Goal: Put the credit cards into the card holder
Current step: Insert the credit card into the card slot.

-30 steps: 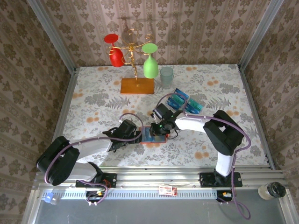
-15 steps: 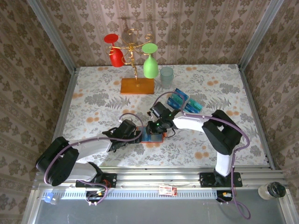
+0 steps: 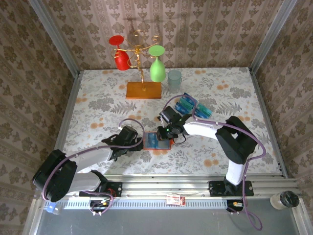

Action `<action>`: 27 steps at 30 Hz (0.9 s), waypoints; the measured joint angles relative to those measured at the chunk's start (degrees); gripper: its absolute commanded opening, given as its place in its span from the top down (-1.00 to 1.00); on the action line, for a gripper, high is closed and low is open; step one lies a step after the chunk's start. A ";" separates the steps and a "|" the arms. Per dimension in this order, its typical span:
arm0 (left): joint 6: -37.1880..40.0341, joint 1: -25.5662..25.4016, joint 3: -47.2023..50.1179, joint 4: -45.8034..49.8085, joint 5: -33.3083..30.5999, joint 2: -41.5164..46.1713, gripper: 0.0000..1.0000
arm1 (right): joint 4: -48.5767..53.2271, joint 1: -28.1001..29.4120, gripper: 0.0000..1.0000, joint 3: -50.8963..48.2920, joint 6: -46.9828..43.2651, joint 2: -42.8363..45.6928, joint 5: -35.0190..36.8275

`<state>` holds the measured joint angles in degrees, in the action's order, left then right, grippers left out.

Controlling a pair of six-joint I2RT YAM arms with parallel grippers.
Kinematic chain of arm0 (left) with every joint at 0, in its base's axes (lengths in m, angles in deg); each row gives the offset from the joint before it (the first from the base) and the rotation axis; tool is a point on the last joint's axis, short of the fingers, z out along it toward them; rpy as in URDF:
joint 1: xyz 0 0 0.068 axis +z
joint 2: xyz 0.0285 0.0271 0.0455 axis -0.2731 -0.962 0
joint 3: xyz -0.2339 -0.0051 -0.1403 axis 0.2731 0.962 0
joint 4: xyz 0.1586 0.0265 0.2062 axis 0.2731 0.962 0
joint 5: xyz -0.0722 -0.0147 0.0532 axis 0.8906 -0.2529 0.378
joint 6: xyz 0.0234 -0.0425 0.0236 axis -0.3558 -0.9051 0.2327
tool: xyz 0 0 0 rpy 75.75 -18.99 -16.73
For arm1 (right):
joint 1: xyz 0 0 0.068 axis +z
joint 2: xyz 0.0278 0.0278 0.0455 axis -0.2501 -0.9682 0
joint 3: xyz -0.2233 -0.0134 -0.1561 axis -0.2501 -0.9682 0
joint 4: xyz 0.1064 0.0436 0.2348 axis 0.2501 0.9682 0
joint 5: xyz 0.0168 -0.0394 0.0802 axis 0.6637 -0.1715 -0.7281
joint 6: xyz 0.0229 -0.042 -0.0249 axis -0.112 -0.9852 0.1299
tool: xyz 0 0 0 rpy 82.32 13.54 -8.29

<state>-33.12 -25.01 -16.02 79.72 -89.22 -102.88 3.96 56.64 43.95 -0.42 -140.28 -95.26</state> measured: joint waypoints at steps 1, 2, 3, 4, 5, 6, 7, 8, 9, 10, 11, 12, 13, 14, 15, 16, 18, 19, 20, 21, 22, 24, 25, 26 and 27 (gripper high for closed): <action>0.00 0.09 0.00 0.00 0.02 0.00 -1.00 | 0.02 0.00 0.86 0.00 -0.02 -0.33 0.02; 0.00 0.09 0.00 -0.02 0.02 -0.02 -1.00 | 0.02 0.00 0.86 0.00 -0.02 -0.66 0.02; 0.00 0.09 0.00 -0.02 0.02 -0.13 -1.00 | 0.02 0.00 0.86 0.00 -0.02 -0.98 0.02; 0.02 0.09 -0.02 -0.07 -0.02 -0.33 -1.00 | 0.02 0.00 0.86 0.00 -0.02 -1.29 0.02; 0.02 0.09 -0.02 -0.24 -0.07 -0.57 -1.00 | 0.02 0.00 0.86 0.00 -0.04 -1.66 0.00; 0.04 0.09 -0.04 -0.35 -0.22 -0.76 -1.00 | 0.02 0.00 0.86 0.02 -0.04 -1.95 0.02; 0.04 0.09 -0.07 -0.44 -0.26 -0.94 -1.00 | 0.02 0.00 0.86 0.04 -0.04 -2.32 0.00; 0.04 0.09 -0.17 -0.46 -0.42 -1.18 -1.00 | 0.07 0.00 0.86 0.20 -0.04 -2.69 0.00; 0.07 0.09 -0.26 -0.48 -0.50 -1.46 -1.00 | 0.17 0.00 0.86 0.39 -0.04 -2.91 -0.04; 0.07 0.09 -0.37 -0.50 -0.66 -1.73 -1.00 | 0.24 0.00 0.86 0.66 -0.04 -3.13 -0.07; 0.07 0.09 -0.55 -0.50 -0.81 -2.05 -1.00 | 0.52 0.00 0.86 0.94 -0.04 -3.28 -0.07; 0.07 0.09 -0.70 -0.48 -0.92 -2.36 -1.00 | 0.68 0.00 0.86 1.20 -0.04 -3.39 -0.09; 0.09 0.09 -0.79 -0.48 -1.09 -2.67 -1.00 | 0.85 0.00 0.86 1.51 -0.07 -3.54 -0.09; 0.09 0.09 -0.87 -0.48 -1.25 -2.84 -1.00 | 1.07 0.00 0.86 1.86 -0.07 -3.69 -0.09; 0.09 0.09 -0.94 -0.48 -1.29 -2.99 -1.00 | 1.18 0.00 0.86 2.08 -0.07 -3.74 -0.09; 0.09 0.09 -1.01 -0.48 -1.33 -3.17 -1.00 | 1.31 0.00 0.86 2.32 -0.07 -3.82 -0.09; 0.11 0.09 -1.09 -0.48 -1.55 -3.45 -1.00 | 1.40 0.00 0.86 2.71 -0.07 -3.89 -0.11; 0.13 0.09 -1.16 -0.50 -1.62 -3.56 -1.00 | 1.42 0.02 0.87 2.91 -0.07 -3.96 -0.11; 0.15 0.07 -1.22 -0.48 -1.68 -3.80 -1.00 | 1.42 0.04 0.87 3.10 -0.04 -4.11 -0.15; 0.17 0.07 -1.27 -0.48 -1.70 -3.89 -1.00 | 1.42 0.13 0.87 3.23 -0.04 -4.22 -0.20; 0.20 0.07 -1.31 -0.50 -1.73 -4.04 -1.00 | 1.42 0.15 0.87 3.37 -0.04 -4.37 -0.31; 0.20 0.07 -1.33 -0.50 -1.81 -4.20 -1.00 | 1.42 0.28 0.87 3.54 -0.02 -4.72 -0.52; 0.22 0.07 -1.33 -0.50 -1.84 -4.28 -1.00 | 1.42 0.33 0.88 3.67 -0.02 -4.90 -0.66; 0.22 0.07 -1.36 -0.55 -1.88 -4.42 -1.00 | 1.42 0.37 0.88 3.89 -0.02 -5.11 -0.76; 0.22 0.07 -1.38 -0.61 -1.90 -4.52 -1.00 | 1.40 0.44 0.88 4.09 0.00 -5.31 -0.92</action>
<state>-32.91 -24.95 -17.40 79.11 -91.13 -107.40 5.35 57.07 48.03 -0.42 -145.59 -96.18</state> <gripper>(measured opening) 0.999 0.064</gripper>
